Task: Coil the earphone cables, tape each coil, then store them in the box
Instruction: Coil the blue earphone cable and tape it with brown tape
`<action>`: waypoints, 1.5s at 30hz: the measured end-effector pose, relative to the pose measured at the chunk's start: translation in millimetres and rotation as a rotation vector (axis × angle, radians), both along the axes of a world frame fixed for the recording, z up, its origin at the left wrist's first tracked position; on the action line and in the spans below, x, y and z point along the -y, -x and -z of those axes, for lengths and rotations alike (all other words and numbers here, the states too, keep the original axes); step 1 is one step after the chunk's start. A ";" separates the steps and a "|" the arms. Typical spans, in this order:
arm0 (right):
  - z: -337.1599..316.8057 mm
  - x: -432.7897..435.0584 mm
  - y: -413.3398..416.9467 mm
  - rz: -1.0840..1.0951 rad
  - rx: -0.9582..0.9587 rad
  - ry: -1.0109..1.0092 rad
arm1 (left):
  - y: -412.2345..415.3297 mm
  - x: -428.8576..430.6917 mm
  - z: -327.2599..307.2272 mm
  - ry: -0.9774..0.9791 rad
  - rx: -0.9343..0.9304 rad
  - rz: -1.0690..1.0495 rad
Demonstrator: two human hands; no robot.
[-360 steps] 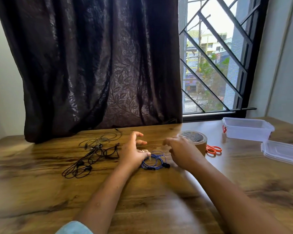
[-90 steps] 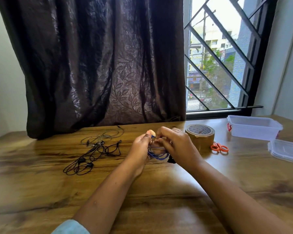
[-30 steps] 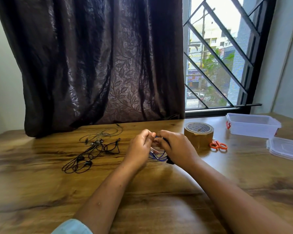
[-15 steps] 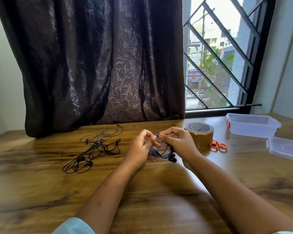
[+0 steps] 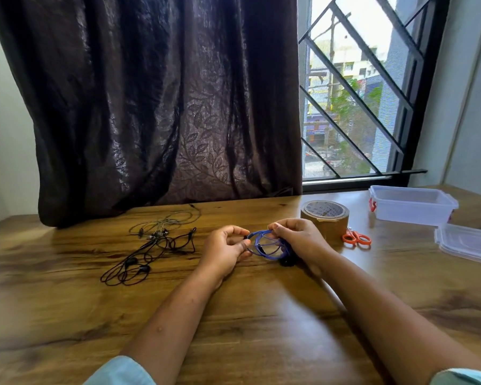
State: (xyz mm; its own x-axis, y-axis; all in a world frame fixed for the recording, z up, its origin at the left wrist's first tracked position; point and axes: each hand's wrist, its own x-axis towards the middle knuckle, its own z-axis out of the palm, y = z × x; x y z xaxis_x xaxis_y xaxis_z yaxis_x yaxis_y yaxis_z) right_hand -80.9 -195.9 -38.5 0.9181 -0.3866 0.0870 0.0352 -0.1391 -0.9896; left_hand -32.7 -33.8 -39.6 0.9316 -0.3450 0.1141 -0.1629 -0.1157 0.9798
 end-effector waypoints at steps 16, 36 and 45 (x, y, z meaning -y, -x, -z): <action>1.3 6.8 -2.1 0.128 -0.001 0.206 | -1.4 3.8 2.6 -0.332 0.245 -0.138; -5.7 -0.3 12.6 -0.016 -0.015 1.126 | -5.2 0.9 3.8 -0.532 0.439 -0.125; 5.6 4.0 -33.3 0.240 -0.008 1.283 | -15.8 -5.4 7.4 -0.527 0.457 -0.214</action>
State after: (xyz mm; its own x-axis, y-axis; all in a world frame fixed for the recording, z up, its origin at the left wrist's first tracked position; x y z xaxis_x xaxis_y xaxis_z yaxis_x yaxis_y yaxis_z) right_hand -47.6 -199.8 -44.1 0.8402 -0.1860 0.5094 -0.1276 -0.9808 -0.1477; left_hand -16.9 -28.4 -47.0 0.8837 -0.2771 0.3773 -0.4637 -0.6284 0.6246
